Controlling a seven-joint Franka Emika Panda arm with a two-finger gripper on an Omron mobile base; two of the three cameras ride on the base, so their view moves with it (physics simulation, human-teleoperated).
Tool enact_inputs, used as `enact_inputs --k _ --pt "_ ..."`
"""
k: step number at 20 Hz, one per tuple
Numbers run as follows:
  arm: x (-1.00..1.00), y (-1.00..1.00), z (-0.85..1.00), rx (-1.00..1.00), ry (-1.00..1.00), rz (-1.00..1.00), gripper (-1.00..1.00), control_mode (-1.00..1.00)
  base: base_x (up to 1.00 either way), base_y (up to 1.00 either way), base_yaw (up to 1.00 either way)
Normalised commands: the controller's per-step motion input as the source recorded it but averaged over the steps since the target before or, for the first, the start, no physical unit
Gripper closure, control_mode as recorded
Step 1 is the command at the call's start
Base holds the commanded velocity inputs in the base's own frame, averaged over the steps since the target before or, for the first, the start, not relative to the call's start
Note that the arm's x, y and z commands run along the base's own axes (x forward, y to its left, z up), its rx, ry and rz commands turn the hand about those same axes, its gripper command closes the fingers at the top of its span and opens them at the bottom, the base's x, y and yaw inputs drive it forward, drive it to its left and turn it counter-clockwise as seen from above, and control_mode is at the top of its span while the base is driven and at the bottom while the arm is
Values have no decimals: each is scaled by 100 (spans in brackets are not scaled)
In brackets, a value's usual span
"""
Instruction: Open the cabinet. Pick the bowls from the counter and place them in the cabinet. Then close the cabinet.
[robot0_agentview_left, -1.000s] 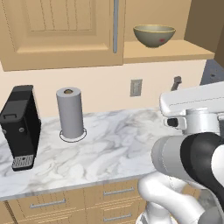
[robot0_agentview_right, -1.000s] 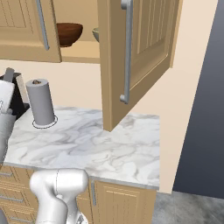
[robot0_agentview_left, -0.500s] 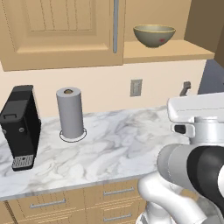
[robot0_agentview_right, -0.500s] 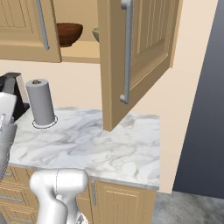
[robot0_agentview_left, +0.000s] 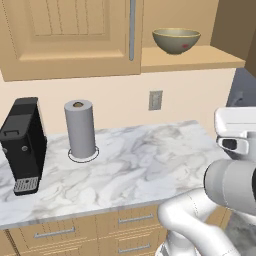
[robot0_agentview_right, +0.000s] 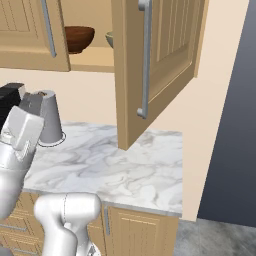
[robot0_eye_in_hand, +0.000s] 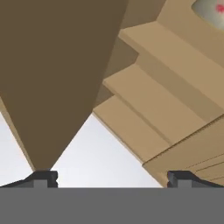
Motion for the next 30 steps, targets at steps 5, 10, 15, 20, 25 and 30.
enact_inputs --k 5,10,15,20,25,30 --pt "-39 -59 0 12 5 0 -100 -100 0 0 0" --pt "-58 -34 -1 6 7 0 -100 -100 0 0 0" --pt "-12 -36 0 1 23 0 -100 -100 0 0 0" --pt "-93 -63 -3 -1 37 1 -100 -100 0 0 0" --pt "-96 -62 -11 -3 45 6 -100 -100 0 0 0" --pt "-98 -69 -8 -1 35 5 -100 -100 0 0 0"
